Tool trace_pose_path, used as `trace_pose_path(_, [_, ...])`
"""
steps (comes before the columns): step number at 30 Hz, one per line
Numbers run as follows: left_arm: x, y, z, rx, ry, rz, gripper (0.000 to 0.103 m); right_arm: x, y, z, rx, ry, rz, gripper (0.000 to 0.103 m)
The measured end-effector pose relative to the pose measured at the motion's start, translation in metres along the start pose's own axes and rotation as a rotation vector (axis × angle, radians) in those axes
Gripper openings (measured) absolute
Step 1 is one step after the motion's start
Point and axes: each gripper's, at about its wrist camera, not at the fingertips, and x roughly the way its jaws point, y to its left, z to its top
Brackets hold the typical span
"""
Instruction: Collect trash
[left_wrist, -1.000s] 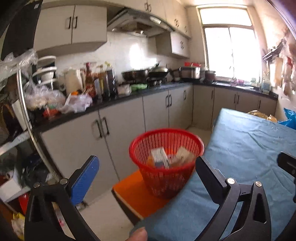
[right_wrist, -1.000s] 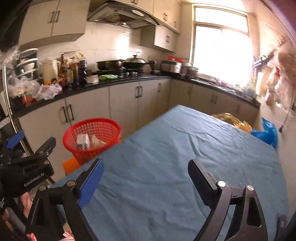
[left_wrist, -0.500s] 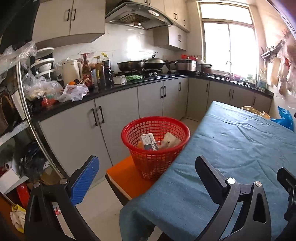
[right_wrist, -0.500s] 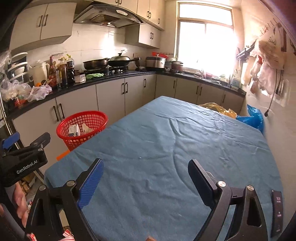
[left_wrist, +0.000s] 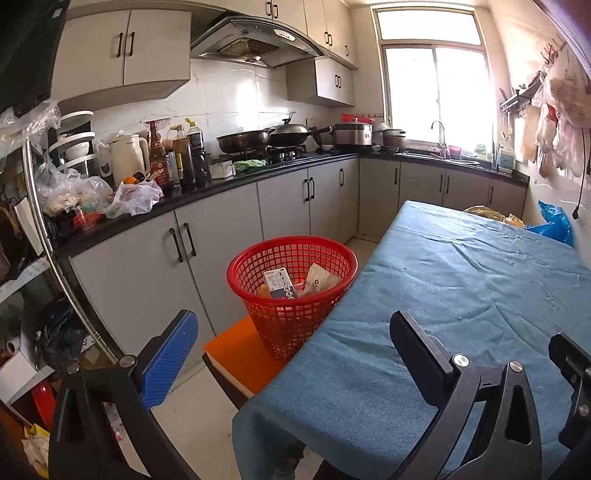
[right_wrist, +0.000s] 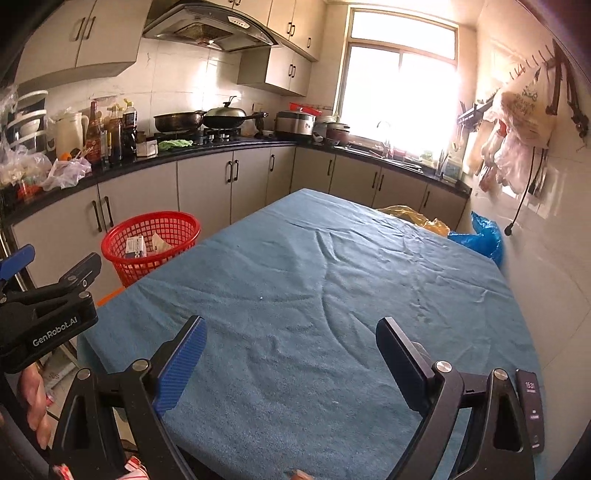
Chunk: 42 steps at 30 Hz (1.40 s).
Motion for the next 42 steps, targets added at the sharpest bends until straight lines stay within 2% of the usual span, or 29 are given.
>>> trace_pose_path(42, [0.009,0.021,-0.002,-0.004,-0.003,0.034,0.103,0.009,0.018,0.000,-0.065,0.028,-0.010,0.095])
